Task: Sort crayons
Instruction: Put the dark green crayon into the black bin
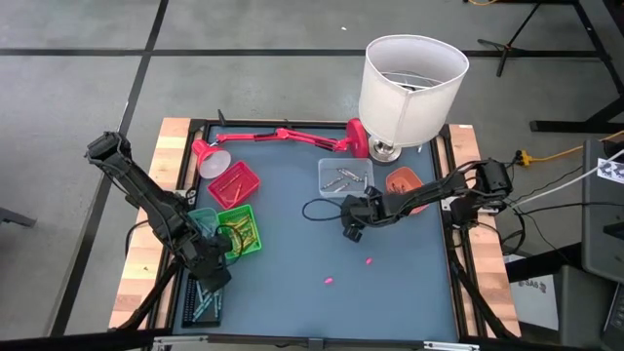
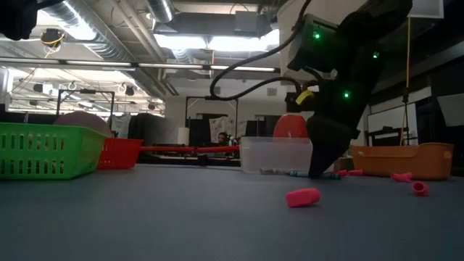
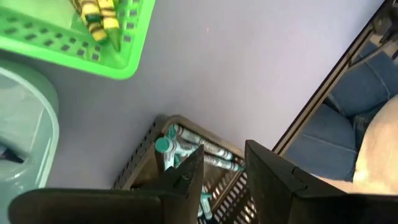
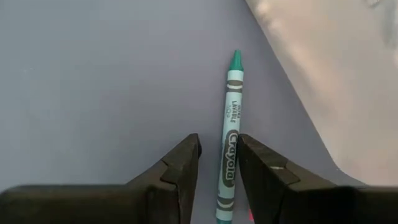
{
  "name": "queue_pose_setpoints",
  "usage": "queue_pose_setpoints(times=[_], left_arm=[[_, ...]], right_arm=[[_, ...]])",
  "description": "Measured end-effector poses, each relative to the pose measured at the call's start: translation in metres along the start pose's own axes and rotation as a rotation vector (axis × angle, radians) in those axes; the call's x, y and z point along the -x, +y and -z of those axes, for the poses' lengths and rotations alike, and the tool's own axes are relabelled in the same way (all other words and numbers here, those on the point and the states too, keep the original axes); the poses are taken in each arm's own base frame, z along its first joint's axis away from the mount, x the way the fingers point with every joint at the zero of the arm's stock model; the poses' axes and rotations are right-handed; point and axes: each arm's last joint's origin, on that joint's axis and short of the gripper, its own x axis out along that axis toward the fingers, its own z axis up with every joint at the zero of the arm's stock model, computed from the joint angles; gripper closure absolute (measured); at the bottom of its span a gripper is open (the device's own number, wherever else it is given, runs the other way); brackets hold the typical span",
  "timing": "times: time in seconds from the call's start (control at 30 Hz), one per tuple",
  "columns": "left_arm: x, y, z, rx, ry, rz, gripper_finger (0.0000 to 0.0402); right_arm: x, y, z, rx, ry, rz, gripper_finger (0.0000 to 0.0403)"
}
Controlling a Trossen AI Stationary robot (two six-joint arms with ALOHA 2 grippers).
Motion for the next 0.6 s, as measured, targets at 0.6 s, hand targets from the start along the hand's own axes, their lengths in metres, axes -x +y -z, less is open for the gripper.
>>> queue_pose_setpoints(times=[0.6], left_arm=[[0.0004,-0.0058,-0.0039,-0.02,-0.13,0.056,0.0301]], right_arm=[[0.0014,0.0042,-0.0005,-0.003,0.038,-0.123,0.0304]])
